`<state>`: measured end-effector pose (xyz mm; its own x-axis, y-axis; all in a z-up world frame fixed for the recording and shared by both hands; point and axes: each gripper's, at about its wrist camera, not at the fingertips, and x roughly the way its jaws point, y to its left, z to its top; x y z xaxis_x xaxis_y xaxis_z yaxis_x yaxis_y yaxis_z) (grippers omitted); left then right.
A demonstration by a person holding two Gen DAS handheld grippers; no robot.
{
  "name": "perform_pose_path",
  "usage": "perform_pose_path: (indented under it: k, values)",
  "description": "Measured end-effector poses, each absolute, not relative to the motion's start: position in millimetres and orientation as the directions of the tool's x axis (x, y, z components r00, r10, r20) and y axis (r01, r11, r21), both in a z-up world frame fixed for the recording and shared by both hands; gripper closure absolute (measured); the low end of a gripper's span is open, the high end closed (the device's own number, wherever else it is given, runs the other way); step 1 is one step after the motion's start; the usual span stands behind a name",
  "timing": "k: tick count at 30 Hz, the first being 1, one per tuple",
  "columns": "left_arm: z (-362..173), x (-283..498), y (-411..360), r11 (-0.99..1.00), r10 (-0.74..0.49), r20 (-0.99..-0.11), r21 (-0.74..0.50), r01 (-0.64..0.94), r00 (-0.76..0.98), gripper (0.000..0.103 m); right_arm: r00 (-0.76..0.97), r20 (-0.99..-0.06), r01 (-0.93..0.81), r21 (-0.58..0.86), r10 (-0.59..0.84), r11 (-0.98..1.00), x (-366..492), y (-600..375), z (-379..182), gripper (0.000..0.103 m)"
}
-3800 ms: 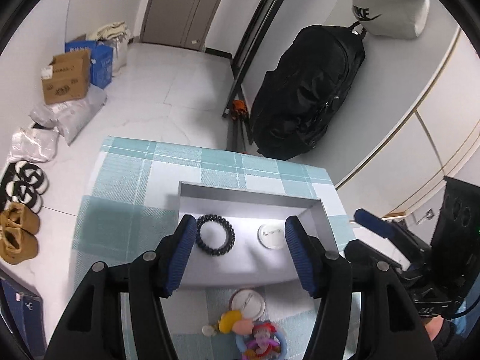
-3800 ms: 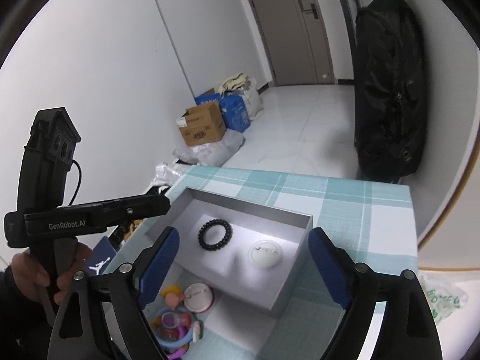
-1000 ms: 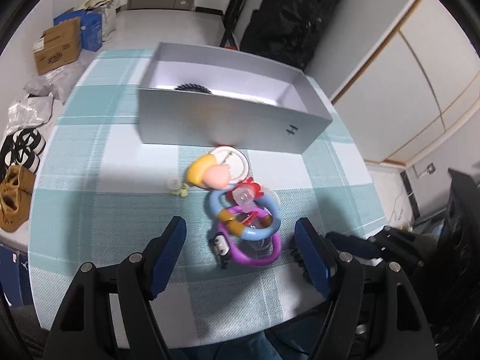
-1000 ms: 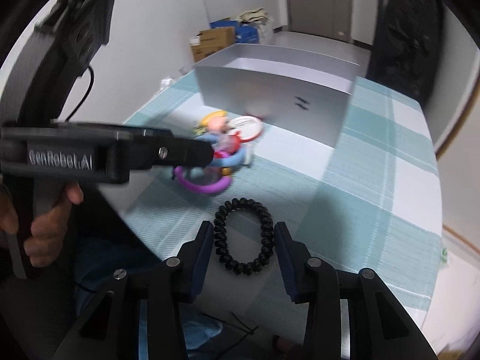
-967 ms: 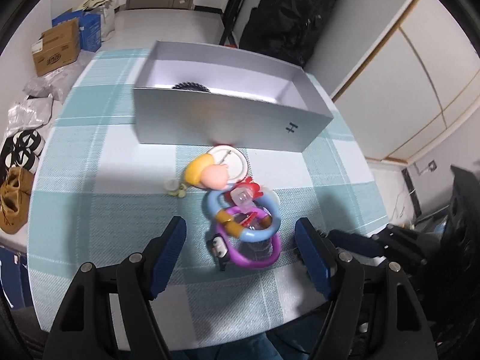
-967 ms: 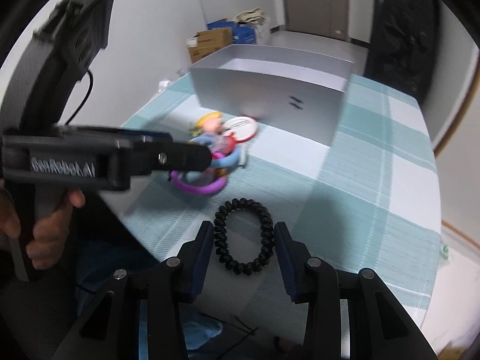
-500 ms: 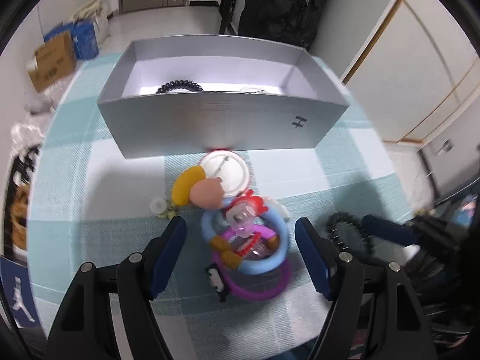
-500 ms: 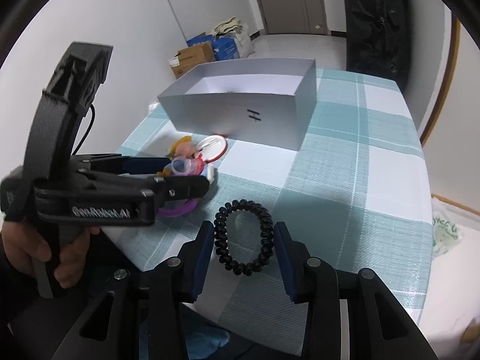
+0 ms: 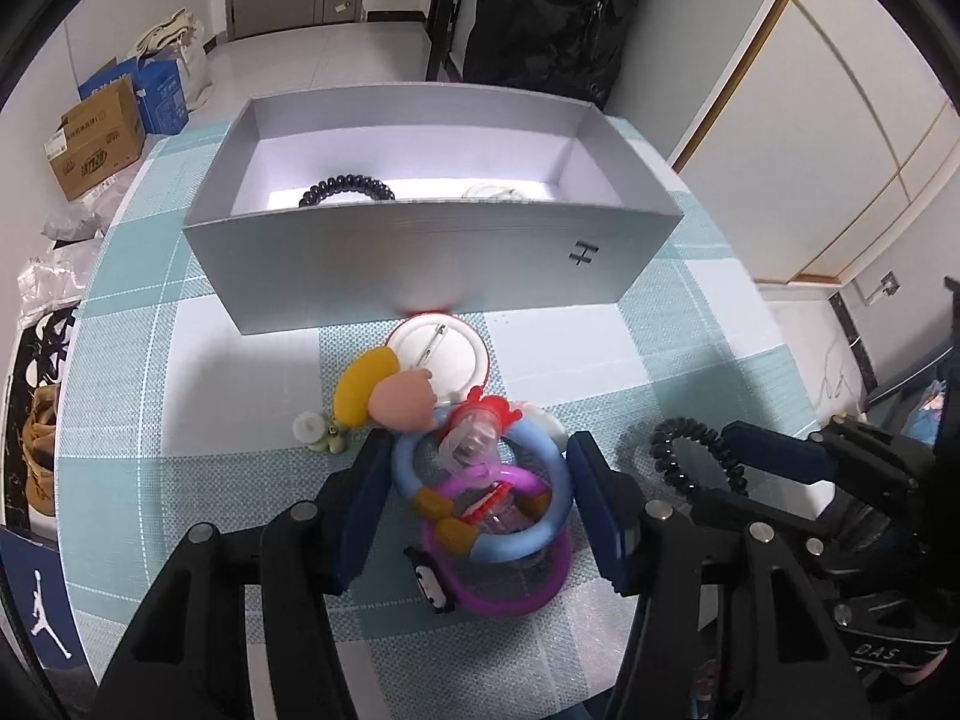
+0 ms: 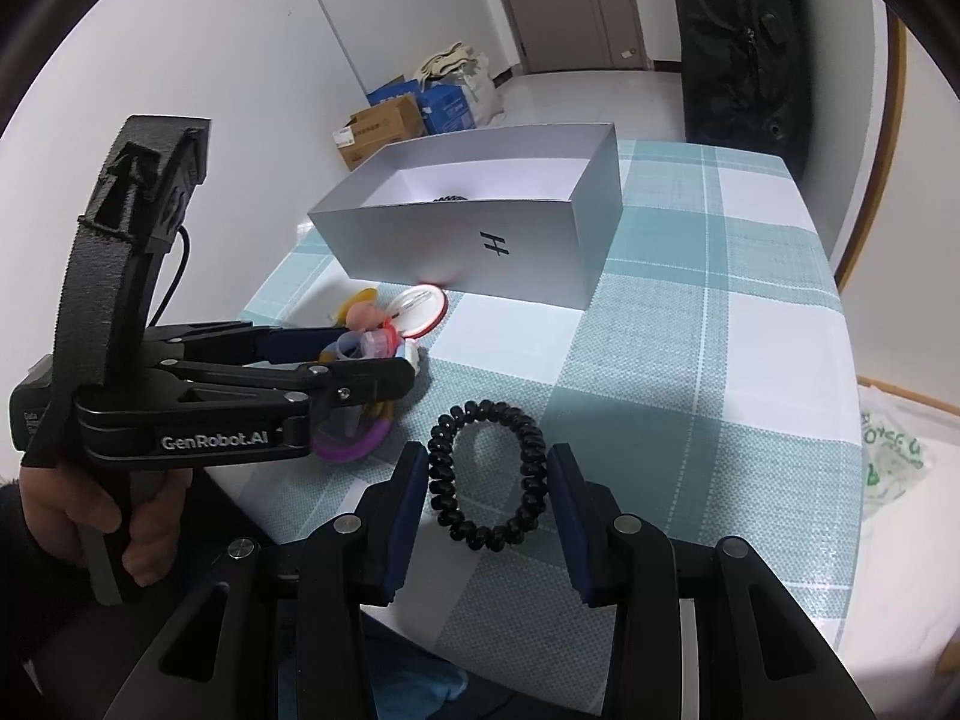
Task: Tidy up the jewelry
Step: 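Grasp the blue ring with the left gripper while the right gripper holds the bracelet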
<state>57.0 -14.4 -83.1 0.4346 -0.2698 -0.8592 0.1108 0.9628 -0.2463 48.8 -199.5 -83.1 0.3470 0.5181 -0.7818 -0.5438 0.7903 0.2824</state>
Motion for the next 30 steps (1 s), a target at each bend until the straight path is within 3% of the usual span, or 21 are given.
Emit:
perform_pose_path:
  k: [7,17,30]
  values:
    - [-68,53,1,0.925,-0.367,-0.8,-0.367,0.097,0.474,0.05,0.352,-0.778,-0.544,0.283,0.521,0.79,48,-200,-82,0.063]
    - [-44,41,2,0.912,-0.391,-0.733,-0.388,0.13,0.557,0.05,0.366,-0.768,-0.538,0.286,0.525,0.793,48,-201,-79,0.063]
    - [-15,45,18,0.913,-0.373,-0.674,-0.389,0.122,0.637,0.05,0.419,-0.661,-0.535,0.374,0.622,0.758,58,-202,-43,0.063]
